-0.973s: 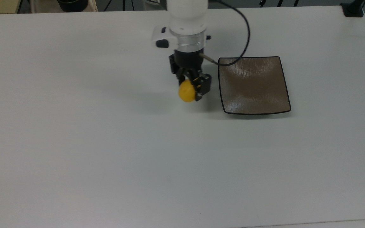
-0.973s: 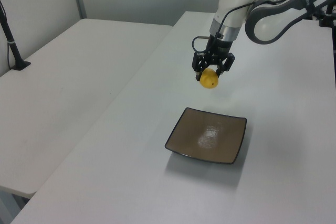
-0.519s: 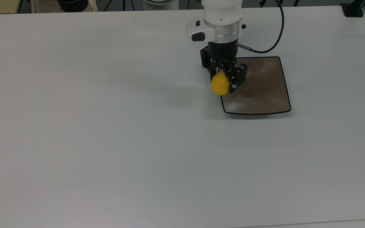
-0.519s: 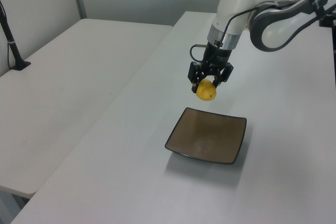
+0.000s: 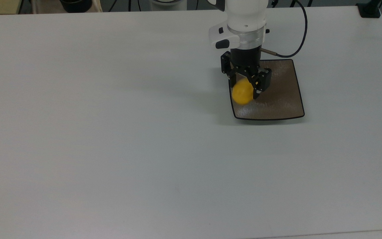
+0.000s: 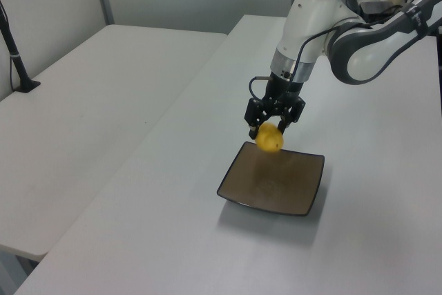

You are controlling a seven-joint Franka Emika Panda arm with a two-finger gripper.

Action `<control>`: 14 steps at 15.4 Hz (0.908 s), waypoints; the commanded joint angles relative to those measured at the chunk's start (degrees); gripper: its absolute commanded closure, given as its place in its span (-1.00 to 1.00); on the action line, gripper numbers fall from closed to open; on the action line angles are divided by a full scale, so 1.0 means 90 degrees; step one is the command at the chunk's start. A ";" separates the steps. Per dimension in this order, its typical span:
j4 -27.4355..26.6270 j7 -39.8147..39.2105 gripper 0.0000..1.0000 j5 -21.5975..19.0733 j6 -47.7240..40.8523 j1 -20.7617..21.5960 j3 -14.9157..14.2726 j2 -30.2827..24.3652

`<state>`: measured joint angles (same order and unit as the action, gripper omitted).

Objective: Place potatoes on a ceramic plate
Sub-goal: 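Lower the potato onto the plate and open the gripper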

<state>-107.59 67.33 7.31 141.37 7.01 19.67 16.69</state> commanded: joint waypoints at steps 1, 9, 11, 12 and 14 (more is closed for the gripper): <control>-0.0018 0.0146 -0.71 0.0174 0.0171 0.0061 -0.0008 0.0060; -0.0028 0.0107 -1.00 0.0418 0.0045 0.0042 -0.0008 -0.0018; -0.0047 0.0000 -1.00 0.0661 -0.0286 0.0003 -0.0008 -0.0096; -0.0038 -0.0097 -1.00 0.0721 -0.0442 -0.0017 -0.0018 -0.0106; -0.0038 -0.0486 -1.00 0.0731 -0.0832 -0.0163 -0.0018 -0.0251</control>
<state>-107.52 66.92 12.90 138.95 6.85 19.68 16.98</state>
